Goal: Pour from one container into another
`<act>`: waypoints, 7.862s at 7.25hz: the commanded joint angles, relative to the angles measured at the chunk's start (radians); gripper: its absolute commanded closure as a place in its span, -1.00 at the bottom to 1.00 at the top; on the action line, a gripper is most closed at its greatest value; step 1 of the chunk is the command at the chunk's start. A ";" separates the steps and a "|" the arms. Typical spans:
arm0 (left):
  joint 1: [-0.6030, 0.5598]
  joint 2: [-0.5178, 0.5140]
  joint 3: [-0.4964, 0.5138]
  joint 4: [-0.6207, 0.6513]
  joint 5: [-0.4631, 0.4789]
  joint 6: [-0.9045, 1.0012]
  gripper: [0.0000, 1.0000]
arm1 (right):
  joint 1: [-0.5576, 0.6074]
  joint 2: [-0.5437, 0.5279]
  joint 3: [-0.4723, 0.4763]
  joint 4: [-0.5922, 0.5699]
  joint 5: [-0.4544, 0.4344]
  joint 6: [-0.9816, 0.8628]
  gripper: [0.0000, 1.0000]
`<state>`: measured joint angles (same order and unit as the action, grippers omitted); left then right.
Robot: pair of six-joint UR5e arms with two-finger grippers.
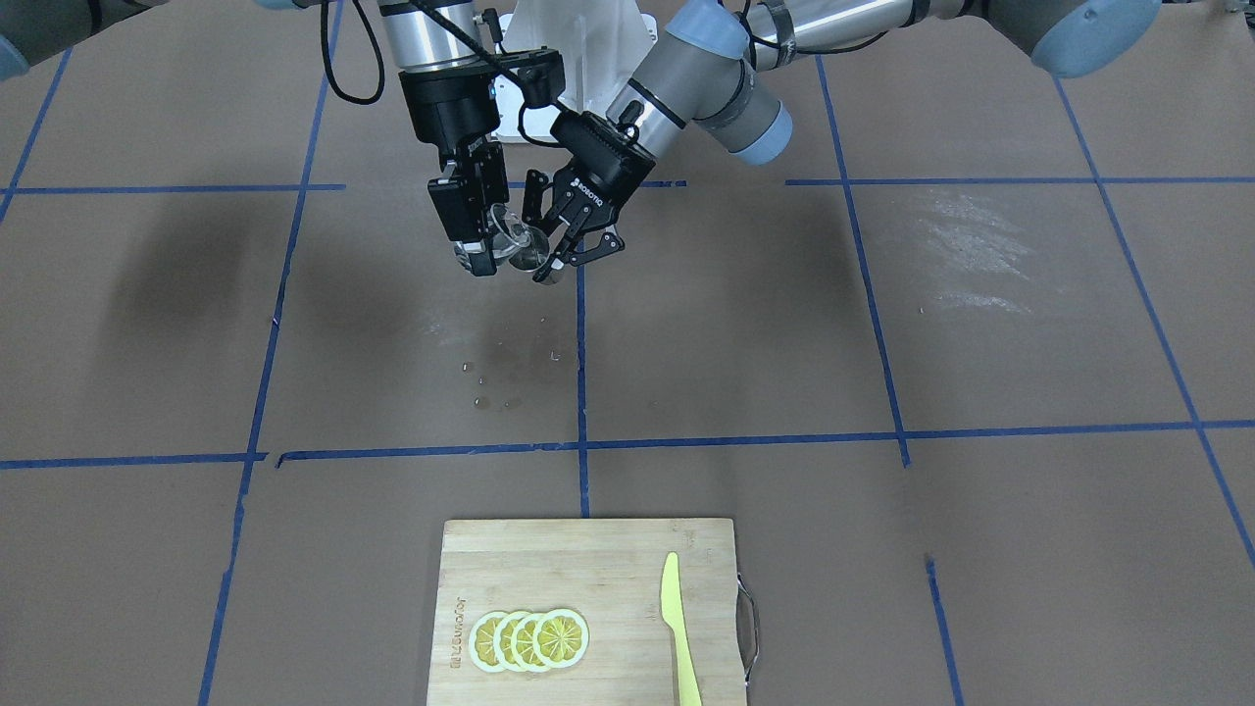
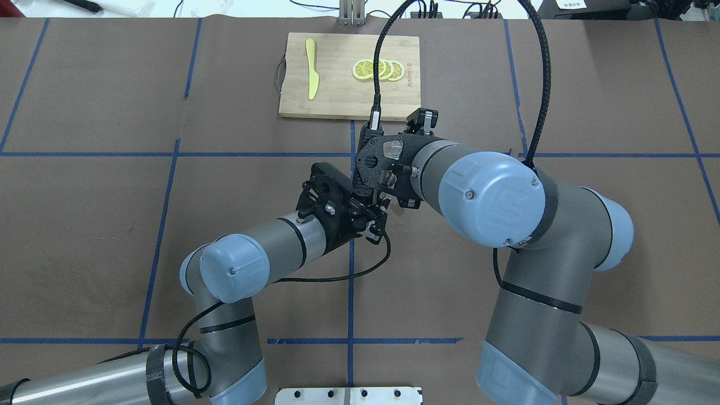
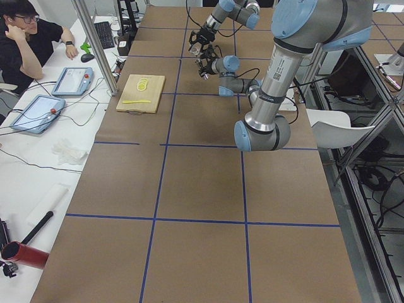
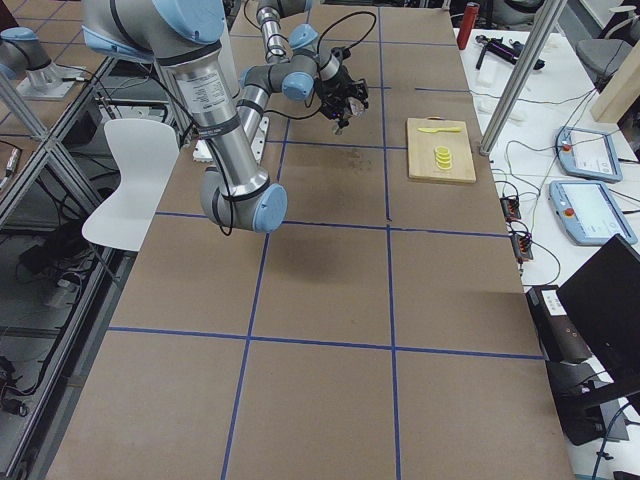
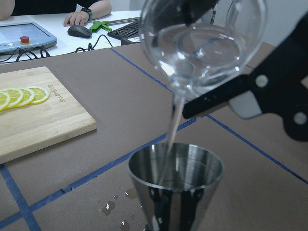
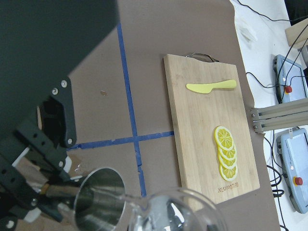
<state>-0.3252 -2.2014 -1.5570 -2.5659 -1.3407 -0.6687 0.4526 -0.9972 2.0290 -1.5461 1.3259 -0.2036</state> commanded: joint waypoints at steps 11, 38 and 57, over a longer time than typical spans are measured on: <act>-0.002 0.003 0.002 0.000 0.000 0.001 1.00 | 0.000 0.003 -0.006 -0.002 -0.057 -0.129 1.00; -0.115 0.435 -0.286 -0.004 0.215 -0.302 1.00 | 0.095 -0.607 0.063 0.609 -0.050 1.272 1.00; 0.066 0.712 -0.141 0.190 0.779 -0.773 1.00 | -0.055 -0.739 -0.047 0.618 -0.402 1.650 1.00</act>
<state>-0.2669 -1.4888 -1.7274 -2.3750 -0.5619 -1.3844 0.4000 -1.7362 1.9824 -0.9281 0.9252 1.4386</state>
